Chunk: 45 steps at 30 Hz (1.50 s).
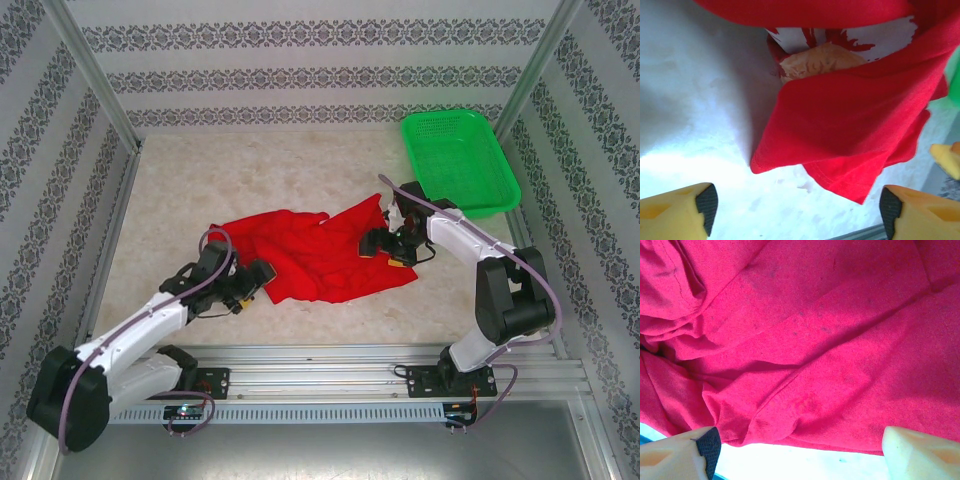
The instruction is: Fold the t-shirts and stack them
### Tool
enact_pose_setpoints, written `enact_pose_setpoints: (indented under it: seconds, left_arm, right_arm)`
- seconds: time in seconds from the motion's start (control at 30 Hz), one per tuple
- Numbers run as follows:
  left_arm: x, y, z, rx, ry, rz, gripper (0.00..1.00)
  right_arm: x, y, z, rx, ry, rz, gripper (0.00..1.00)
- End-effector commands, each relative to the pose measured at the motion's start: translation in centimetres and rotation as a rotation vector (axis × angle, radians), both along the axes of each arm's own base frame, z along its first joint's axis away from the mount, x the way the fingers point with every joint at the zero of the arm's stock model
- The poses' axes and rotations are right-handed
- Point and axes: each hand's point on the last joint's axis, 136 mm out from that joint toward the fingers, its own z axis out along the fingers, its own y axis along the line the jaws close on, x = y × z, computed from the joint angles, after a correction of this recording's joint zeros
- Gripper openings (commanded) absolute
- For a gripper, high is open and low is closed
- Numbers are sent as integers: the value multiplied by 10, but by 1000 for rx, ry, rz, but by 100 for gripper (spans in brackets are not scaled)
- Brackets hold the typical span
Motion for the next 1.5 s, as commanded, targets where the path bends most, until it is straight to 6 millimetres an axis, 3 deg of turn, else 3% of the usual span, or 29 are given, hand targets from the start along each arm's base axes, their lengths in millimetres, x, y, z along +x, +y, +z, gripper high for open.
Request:
enact_pose_setpoints:
  seconds: [0.0,0.3,0.43,0.6,0.77,0.97,1.17,1.3,1.47]
  left_arm:
    - [9,5,8,-67,-54,100,78]
    - [8,-9,-17,-74,-82,44,54]
    - [15,-16,-27,-105,-121,50,48]
    - [23,-39,-39,-123,-131,-18,44]
    - [31,-44,-52,-111,-132,-16,38]
    - [43,-54,-32,-105,-171,-54,26]
    - [43,-50,-17,-37,-173,-85,10]
    - [41,-46,6,-27,-194,-81,1]
    - [29,-32,41,45,-205,-114,0]
  right_arm:
    - [0,-2,12,21,-18,16,85]
    - [1,-5,16,28,-22,11,85]
    - [-1,-5,17,29,-25,14,85]
    - [-3,-8,18,25,-25,12,85]
    - [-5,-13,21,19,-32,4,85]
    - [-10,-20,18,15,-27,-13,85]
    - [-10,-23,16,18,-28,-23,85]
    - [-9,-26,17,17,-31,-32,85]
    - [-4,-38,20,18,-31,-75,85]
